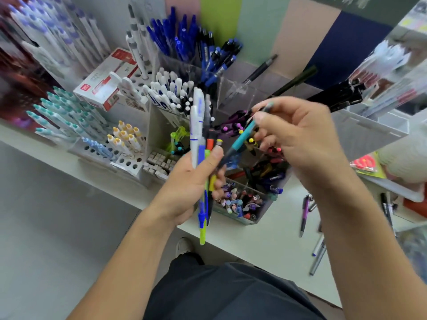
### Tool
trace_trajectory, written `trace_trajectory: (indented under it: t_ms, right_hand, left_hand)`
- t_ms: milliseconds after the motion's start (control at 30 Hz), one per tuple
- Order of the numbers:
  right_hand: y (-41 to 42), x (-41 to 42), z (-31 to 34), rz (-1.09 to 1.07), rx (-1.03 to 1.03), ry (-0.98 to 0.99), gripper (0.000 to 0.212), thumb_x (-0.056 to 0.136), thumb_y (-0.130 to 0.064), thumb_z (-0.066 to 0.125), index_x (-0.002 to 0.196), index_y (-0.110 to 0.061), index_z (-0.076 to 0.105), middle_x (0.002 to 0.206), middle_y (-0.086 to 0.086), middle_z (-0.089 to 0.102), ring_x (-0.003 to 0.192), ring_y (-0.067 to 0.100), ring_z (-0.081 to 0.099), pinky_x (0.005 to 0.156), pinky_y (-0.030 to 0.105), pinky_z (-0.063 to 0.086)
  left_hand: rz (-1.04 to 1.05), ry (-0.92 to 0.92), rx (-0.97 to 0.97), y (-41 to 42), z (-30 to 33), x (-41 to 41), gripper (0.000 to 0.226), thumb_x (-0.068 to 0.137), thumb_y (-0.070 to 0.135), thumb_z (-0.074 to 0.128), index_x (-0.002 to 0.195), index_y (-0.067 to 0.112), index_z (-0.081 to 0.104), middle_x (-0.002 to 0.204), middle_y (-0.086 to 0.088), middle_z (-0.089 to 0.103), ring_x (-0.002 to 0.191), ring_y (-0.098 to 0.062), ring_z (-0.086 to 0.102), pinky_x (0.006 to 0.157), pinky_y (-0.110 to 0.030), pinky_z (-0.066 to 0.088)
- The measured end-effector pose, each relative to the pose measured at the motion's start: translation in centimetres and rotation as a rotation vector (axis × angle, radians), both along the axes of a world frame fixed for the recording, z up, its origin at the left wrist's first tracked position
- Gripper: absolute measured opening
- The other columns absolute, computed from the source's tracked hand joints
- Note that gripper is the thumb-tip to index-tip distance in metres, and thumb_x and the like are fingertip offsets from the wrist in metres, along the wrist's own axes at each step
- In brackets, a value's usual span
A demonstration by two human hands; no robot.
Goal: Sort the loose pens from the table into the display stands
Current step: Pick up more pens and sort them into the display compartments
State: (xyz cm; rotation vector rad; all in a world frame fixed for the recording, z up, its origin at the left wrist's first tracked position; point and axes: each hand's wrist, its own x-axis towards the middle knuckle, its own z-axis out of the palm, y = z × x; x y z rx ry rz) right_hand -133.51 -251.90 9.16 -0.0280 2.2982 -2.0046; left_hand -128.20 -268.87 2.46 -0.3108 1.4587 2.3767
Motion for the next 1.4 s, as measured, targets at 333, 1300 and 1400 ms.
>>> trace_trajectory:
  t_ms: [333,1300,1400]
  right_hand:
    - [0.3,2.0,-1.3,0.220,0.333,0.056,0.011,0.097,-0.009,0.063,0.100,-0.015,0.072,0.073,0.002,0.063,0.054,0.000,0.050,0.051,0.010,0.039]
    - [-0.8,2.1,0.8,0.014,0.148,0.286,0.005,0.098,-0.026,0.065,0.095,-0.023,0.068,0.067,-0.005,0.064,0.050,0.015,0.059,0.052,0.026,0.051]
    - [2.7,1.3,2.5,-0.262,0.229,0.371,0.033,0.093,-0.059,0.062,0.098,-0.026,0.063,0.074,-0.011,0.059,0.057,0.012,0.060,0.059,0.028,0.050]
  left_hand:
    - [0.198,-0.099,0.112,-3.0,-1.0,1.2,0.011,0.101,0.010,0.049,0.103,0.002,0.057,0.087,-0.009,0.064,0.060,-0.014,0.052,0.044,-0.022,0.043]
    - [0.231,-0.005,-0.241,-6.2,-1.8,3.2,0.025,0.100,0.021,0.059,0.079,0.007,0.056,0.064,-0.005,0.058,0.049,-0.014,0.049,0.044,-0.025,0.043]
    - [0.233,-0.014,-0.146,-5.3,-1.2,2.4,0.022,0.097,0.021,0.062,0.081,0.011,0.051,0.061,0.000,0.046,0.047,-0.010,0.036,0.041,-0.020,0.033]
